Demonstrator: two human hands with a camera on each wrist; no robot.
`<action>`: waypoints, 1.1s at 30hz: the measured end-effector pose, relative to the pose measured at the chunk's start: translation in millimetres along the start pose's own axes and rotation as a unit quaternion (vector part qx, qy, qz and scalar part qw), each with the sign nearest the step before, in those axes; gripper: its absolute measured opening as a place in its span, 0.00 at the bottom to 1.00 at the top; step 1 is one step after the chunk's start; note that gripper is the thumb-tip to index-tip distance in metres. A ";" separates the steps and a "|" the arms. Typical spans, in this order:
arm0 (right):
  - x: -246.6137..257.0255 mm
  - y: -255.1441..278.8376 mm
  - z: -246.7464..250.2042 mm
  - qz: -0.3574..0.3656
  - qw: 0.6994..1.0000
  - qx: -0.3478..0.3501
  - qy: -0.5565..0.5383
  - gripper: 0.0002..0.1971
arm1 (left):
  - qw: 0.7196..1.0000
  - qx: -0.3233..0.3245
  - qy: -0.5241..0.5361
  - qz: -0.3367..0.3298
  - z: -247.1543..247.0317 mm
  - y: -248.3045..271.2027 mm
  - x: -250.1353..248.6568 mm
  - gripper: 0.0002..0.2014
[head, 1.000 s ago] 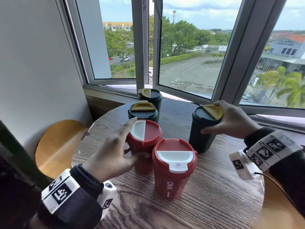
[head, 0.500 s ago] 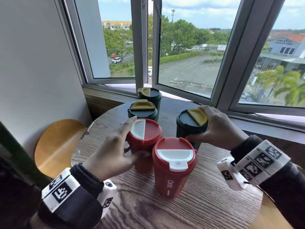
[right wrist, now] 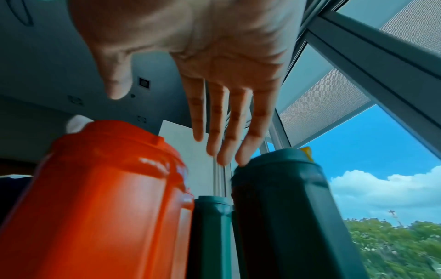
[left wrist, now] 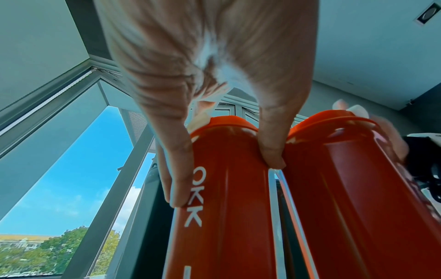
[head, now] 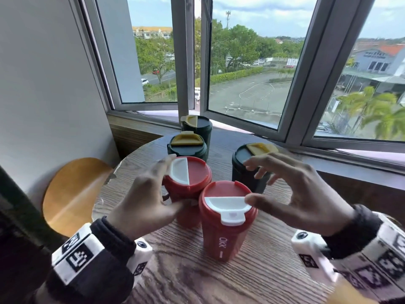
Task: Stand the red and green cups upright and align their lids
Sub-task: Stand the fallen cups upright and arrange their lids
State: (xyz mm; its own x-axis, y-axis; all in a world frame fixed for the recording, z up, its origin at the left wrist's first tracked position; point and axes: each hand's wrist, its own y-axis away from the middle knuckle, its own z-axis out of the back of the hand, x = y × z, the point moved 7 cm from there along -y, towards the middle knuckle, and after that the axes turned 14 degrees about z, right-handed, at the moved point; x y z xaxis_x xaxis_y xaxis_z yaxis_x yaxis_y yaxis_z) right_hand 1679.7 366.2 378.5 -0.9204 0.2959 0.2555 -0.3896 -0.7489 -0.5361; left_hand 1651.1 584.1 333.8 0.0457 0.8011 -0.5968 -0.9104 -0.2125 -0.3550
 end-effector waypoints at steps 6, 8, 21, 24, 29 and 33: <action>10.4 3.9 -33.0 -0.021 0.994 0.101 -0.044 0.55 | 0.999 -0.017 -0.030 0.031 0.0 -0.6 2.4 0.49; 9.2 4.0 -37.7 -0.012 0.995 0.088 -0.045 0.51 | 0.998 -0.013 -0.039 0.037 -0.7 -1.3 3.7 0.52; -6.3 -3.8 -33.3 -0.027 0.996 0.084 -0.035 0.49 | 0.998 -0.032 -0.032 0.046 3.5 3.4 -2.7 0.48; -9.9 -5.6 -35.1 -0.029 0.995 0.088 -0.041 0.50 | 0.998 -0.029 -0.034 0.049 3.7 3.5 -2.6 0.48; -13.6 -7.5 -37.2 -0.021 0.994 0.098 -0.045 0.49 | 0.998 -0.019 -0.028 0.057 3.7 3.4 -0.5 0.49; -15.0 -8.0 -37.8 -0.016 0.994 0.095 -0.045 0.49 | 0.997 -0.015 -0.029 0.063 3.3 2.4 0.8 0.50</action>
State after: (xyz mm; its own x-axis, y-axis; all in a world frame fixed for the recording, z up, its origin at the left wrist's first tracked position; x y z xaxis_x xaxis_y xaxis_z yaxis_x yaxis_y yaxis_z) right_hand 1695.3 390.2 348.5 -0.8973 0.2737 0.3463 -0.3979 -0.8411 -0.3664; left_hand 1647.6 586.1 334.9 -0.0934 0.7978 -0.5957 -0.8948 -0.3295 -0.3011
